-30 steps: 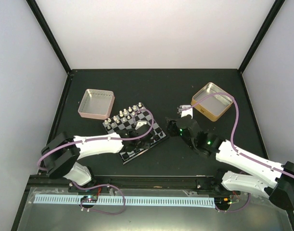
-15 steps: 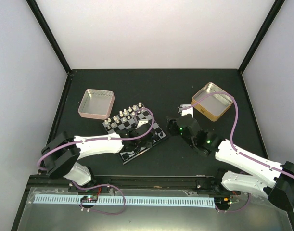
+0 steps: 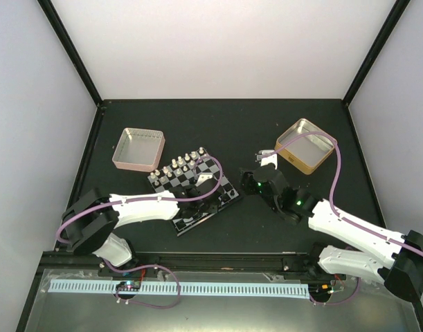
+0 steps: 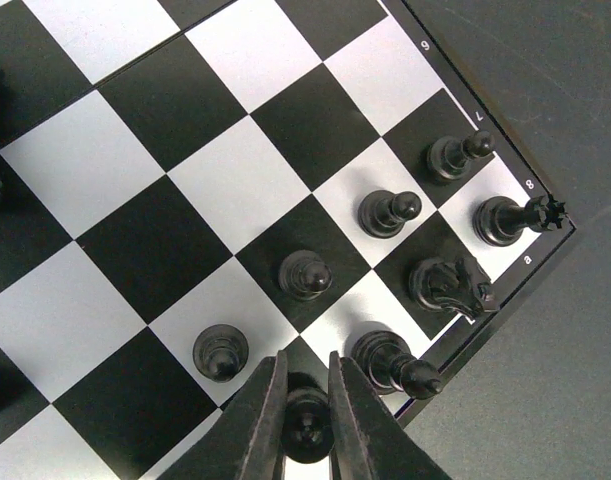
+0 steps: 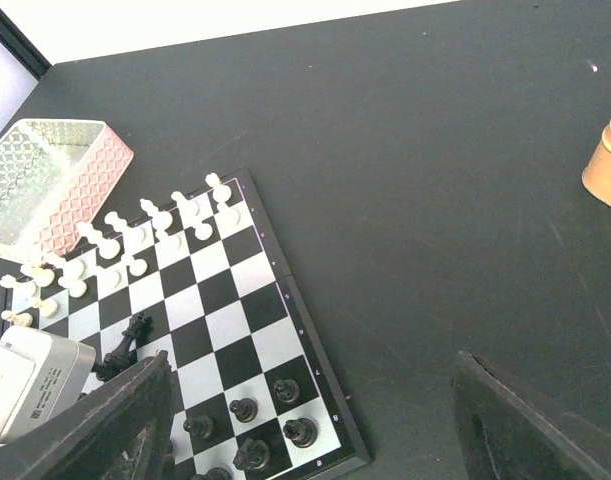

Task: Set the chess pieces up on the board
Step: Place the chess piece on the chessboard.

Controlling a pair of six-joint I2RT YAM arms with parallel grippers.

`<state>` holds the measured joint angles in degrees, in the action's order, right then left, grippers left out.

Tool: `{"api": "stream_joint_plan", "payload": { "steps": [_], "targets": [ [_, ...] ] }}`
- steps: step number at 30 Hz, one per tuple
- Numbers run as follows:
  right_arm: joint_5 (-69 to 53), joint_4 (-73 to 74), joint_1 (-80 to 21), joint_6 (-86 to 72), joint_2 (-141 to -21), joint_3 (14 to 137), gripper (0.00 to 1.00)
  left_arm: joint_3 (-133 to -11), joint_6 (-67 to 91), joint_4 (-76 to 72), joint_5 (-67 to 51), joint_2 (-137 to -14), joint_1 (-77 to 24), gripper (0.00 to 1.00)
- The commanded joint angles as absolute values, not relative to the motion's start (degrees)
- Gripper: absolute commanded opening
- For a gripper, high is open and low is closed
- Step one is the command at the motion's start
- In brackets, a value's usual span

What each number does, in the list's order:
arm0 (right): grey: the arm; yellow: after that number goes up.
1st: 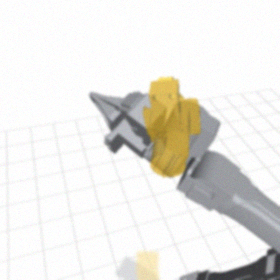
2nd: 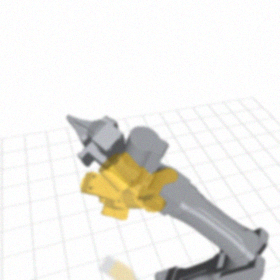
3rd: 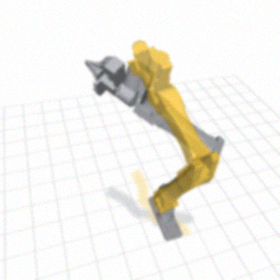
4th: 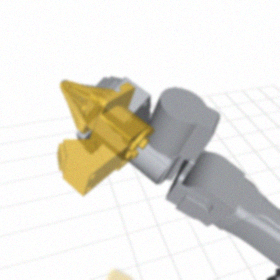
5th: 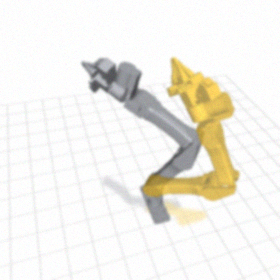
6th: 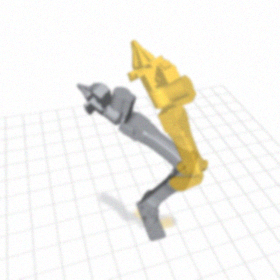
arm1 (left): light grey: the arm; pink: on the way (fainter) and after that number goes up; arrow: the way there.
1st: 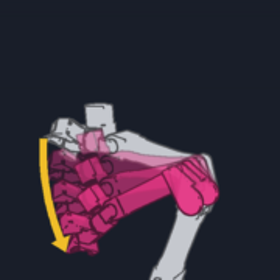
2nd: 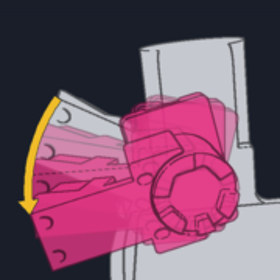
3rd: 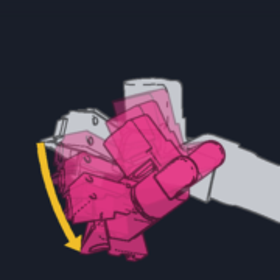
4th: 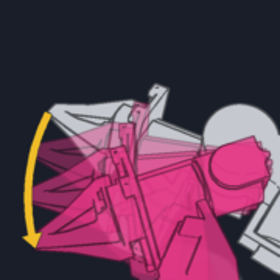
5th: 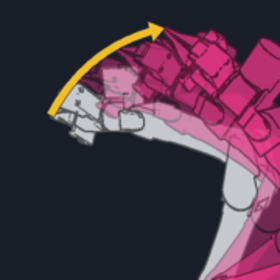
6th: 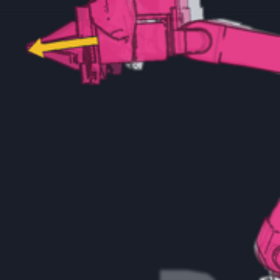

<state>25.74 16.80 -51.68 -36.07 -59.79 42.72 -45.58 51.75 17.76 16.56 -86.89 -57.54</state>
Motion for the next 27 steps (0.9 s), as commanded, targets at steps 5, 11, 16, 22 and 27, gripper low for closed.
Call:
{"api": "stream_joint_plan", "payload": {
  "steps": [5,11,16,22,27],
  "targets": [
    [26.25,16.53,-51.27,-35.60,-59.65,43.07,0.76,-46.14,52.24,19.24,17.72,-86.65,-58.51,0.20],
    [25.79,16.12,-51.29,-35.47,-58.87,43.04,0.76,-46.38,51.94,19.91,17.58,-85.02,-58.60,0.23],
    [24.62,16.11,-51.23,-35.07,-58.81,43.57,0.76,-46.38,52.03,20.82,18.02,-81.98,-58.54,0.25],
    [21.50,16.25,-51.21,-34.64,-60.75,45.38,0.76,-46.37,51.80,22.30,19.48,-78.37,-58.38,0.31],
    [15.08,17.05,-51.19,-33.43,-65.36,48.74,0.76,-45.85,51.65,24.66,21.94,-73.93,-56.94,0.37]
  ]
}}
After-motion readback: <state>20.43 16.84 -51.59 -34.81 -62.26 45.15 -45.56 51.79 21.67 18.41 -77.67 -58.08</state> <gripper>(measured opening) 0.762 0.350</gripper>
